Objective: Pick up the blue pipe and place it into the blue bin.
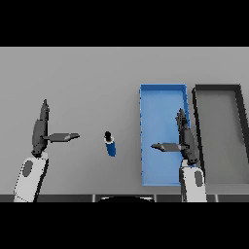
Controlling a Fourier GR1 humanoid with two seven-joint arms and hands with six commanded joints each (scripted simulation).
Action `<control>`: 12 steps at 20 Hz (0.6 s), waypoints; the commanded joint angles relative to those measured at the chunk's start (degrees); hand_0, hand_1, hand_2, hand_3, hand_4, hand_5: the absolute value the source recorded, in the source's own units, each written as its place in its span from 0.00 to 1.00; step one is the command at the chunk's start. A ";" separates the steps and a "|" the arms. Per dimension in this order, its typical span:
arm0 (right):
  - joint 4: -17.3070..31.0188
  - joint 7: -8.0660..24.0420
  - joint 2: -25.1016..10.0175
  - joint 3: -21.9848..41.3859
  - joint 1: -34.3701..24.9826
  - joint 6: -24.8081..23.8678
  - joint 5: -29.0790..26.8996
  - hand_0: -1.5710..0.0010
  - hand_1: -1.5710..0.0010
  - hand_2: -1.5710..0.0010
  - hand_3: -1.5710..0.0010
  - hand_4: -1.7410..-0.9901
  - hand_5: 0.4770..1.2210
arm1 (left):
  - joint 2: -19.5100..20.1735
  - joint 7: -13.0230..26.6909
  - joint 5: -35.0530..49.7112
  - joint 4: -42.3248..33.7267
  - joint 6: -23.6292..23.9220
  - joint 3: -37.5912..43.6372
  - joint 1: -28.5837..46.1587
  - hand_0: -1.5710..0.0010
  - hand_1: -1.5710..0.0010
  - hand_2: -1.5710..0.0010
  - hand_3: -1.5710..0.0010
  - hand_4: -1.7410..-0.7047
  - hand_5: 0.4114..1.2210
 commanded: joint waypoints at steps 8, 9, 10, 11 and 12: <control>-3.68 -8.00 -6.54 2.23 4.08 1.39 6.52 1.00 1.00 1.00 1.00 0.72 0.20 | 5.98 -6.71 -1.04 0.14 -9.16 -2.28 3.01 1.00 1.00 1.00 1.00 0.75 0.22; -5.11 -8.30 -7.54 2.99 5.17 1.27 8.25 1.00 1.00 1.00 1.00 0.72 0.20 | 7.82 -7.47 -1.02 1.05 -11.62 -2.32 2.79 1.00 1.00 1.00 1.00 0.75 0.22; -5.76 -8.20 -8.09 3.67 5.93 1.76 9.05 1.00 1.00 1.00 1.00 0.72 0.20 | 8.41 -8.37 -1.37 1.54 -13.11 -2.86 2.78 1.00 1.00 1.00 1.00 0.75 0.22; -6.18 -7.62 -8.30 4.07 6.01 1.81 9.65 1.00 1.00 1.00 1.00 0.73 0.20 | 9.14 -8.86 -1.57 1.04 -13.80 -3.06 2.91 1.00 1.00 1.00 1.00 0.75 0.22; -7.04 -7.74 -8.69 4.07 6.80 1.93 9.72 1.00 1.00 1.00 1.00 0.73 0.20 | 8.90 -9.38 -1.54 1.08 -14.33 -3.45 3.14 1.00 1.00 1.00 1.00 0.75 0.23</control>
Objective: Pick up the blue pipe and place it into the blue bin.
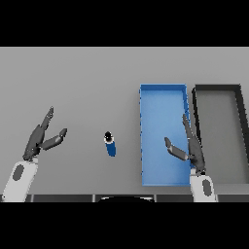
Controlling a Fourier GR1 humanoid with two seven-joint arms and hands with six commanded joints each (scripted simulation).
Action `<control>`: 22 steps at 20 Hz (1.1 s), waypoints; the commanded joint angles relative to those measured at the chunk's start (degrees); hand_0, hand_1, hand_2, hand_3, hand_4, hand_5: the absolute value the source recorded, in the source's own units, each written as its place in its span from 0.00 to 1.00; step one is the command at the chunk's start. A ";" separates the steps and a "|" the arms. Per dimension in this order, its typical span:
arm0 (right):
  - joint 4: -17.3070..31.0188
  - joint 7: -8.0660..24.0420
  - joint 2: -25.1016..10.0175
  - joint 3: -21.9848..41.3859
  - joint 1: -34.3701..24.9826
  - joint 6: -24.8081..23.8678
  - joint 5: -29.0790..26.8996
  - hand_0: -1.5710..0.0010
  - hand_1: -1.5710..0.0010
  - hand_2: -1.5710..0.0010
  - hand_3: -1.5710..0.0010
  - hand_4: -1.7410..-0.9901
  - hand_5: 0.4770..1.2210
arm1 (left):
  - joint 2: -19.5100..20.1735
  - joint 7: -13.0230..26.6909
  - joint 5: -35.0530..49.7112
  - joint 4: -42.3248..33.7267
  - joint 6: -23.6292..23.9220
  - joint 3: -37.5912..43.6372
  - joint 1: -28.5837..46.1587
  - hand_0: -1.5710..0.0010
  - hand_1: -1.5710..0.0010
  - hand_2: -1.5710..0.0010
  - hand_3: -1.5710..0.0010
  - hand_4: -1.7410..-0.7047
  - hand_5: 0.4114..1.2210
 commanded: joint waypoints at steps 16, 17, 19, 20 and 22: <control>-0.91 3.42 0.06 0.71 -0.75 0.55 0.15 1.00 1.00 1.00 1.00 0.72 0.18 | -1.09 5.68 -4.20 -10.46 -11.85 -14.62 2.96 1.00 1.00 1.00 1.00 0.58 0.05; -0.41 3.03 -0.04 0.45 -0.77 0.47 0.12 1.00 1.00 1.00 1.00 0.71 0.19 | -2.40 6.29 -4.55 -9.72 -11.86 -15.41 2.48 1.00 1.00 1.00 1.00 0.58 0.05; -0.39 2.30 0.71 1.04 -0.36 0.55 0.22 1.00 1.00 1.00 1.00 0.70 0.20 | -4.91 6.12 -5.58 -7.78 -11.35 -16.29 1.05 1.00 1.00 1.00 1.00 0.57 0.05; -0.51 2.89 0.52 0.78 -0.58 0.60 0.00 1.00 1.00 1.00 1.00 0.70 0.20 | -6.33 4.69 -6.58 -7.09 -10.87 -17.05 0.85 1.00 1.00 1.00 1.00 0.57 0.05; -1.28 2.69 -0.02 0.49 0.38 0.71 -0.12 1.00 1.00 1.00 1.00 0.71 0.20 | -9.03 4.03 -7.56 -5.20 -9.85 -17.66 -0.44 1.00 1.00 1.00 1.00 0.57 0.06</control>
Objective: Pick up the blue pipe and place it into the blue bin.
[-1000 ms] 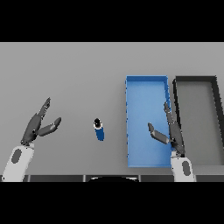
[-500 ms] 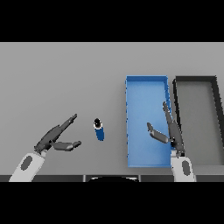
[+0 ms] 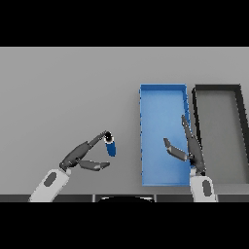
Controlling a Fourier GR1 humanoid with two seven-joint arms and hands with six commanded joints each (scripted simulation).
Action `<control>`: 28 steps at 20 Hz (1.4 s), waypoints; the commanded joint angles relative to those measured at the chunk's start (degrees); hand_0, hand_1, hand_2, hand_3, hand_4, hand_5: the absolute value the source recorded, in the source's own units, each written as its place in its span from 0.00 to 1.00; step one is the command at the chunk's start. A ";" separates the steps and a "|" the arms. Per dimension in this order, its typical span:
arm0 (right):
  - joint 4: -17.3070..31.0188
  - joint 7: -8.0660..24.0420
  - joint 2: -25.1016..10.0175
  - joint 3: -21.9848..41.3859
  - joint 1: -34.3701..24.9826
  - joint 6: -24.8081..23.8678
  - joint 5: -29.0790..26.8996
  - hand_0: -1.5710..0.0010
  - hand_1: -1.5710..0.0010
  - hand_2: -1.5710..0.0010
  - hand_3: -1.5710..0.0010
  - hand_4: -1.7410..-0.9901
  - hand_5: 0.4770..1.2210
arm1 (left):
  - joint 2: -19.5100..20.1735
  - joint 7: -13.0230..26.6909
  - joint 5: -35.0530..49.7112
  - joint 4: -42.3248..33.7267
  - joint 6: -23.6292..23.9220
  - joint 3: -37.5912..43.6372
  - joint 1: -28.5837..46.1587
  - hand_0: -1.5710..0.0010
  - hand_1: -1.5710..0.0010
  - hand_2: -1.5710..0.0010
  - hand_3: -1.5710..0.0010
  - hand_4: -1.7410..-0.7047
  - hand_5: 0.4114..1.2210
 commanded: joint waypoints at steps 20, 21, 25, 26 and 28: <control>-0.11 -1.59 -0.27 -0.44 0.53 0.28 -0.41 1.00 1.00 1.00 1.00 0.69 0.24 | -15.17 -4.13 1.03 13.55 1.42 -0.43 -6.89 0.49 0.42 0.36 0.34 0.24 0.69; -0.36 -0.46 -0.52 -0.78 0.27 0.22 -0.64 1.00 1.00 1.00 1.00 0.68 0.25 | -15.26 -4.61 0.93 13.24 0.99 -0.81 -6.58 0.39 0.33 0.29 0.29 0.19 0.75; 0.61 -0.35 -0.14 -0.65 -0.21 0.45 -0.88 1.00 1.00 1.00 1.00 0.69 0.23 | -15.29 -4.95 -1.37 11.66 2.85 -2.06 -5.95 0.16 0.14 0.12 0.12 0.22 0.90; 0.85 0.32 0.26 -0.63 -0.60 0.18 -0.88 1.00 1.00 1.00 1.00 0.69 0.22 | -16.04 -5.93 -2.12 11.33 3.71 -1.92 -5.78 0.13 0.11 0.09 0.10 0.23 0.92; 1.27 0.01 0.46 -0.30 -0.68 0.32 -0.64 1.00 1.00 1.00 1.00 0.70 0.21 | -16.84 -6.16 -2.52 10.37 3.68 -1.58 -6.09 0.08 0.07 0.06 0.06 0.25 0.95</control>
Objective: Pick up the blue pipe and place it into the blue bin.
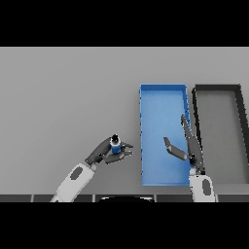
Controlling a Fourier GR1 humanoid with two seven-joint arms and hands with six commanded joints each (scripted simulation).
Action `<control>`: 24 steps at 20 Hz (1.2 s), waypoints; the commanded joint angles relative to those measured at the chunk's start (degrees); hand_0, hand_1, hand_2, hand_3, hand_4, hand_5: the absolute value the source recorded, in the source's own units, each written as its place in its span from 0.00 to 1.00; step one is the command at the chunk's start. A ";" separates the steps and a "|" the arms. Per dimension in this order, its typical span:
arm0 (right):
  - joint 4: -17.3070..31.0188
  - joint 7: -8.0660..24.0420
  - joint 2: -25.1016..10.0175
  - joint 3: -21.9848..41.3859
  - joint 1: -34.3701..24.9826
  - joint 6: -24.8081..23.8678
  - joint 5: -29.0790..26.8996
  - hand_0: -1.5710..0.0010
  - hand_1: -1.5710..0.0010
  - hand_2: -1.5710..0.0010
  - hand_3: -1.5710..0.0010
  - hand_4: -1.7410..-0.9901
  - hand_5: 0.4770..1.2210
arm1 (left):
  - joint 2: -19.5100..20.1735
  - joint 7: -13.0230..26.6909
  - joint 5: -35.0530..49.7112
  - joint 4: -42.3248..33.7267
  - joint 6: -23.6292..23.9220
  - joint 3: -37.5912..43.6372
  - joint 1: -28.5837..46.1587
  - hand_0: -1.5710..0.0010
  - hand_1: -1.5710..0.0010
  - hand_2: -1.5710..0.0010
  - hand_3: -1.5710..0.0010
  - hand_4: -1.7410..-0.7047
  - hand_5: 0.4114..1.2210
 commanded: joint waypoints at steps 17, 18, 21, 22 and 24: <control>-1.14 -1.59 -1.28 -0.40 0.88 -1.43 2.21 1.00 1.00 1.00 1.00 0.80 0.22 | -3.84 8.31 -1.24 -13.17 -4.43 1.40 -3.56 0.00 0.00 0.00 0.00 0.27 1.00; -1.91 -1.72 -1.21 -0.27 1.63 -2.03 2.88 1.00 1.00 1.00 1.00 0.80 0.22 | -3.47 7.68 -1.25 -13.01 -4.97 1.95 -3.15 0.00 0.00 0.00 0.00 0.27 1.00; -4.03 -0.84 -1.05 -0.08 3.35 -3.85 4.79 1.00 1.00 1.00 1.00 0.74 0.22 | -4.35 7.62 -2.83 -12.61 -5.36 1.91 -2.63 0.00 0.00 0.00 0.00 0.27 1.00; -4.38 -0.54 -0.80 0.11 3.77 -4.42 5.44 1.00 1.00 1.00 1.00 0.73 0.22 | -4.88 8.36 -3.04 -12.70 -5.51 2.11 -3.04 0.00 0.00 0.00 0.00 0.26 1.00; -6.45 -1.63 -1.37 -0.08 4.26 -3.97 4.79 1.00 1.00 0.99 1.00 0.74 0.22 | -5.27 8.22 -3.08 -11.83 -6.41 3.07 -3.50 0.00 0.00 0.00 0.00 0.26 1.00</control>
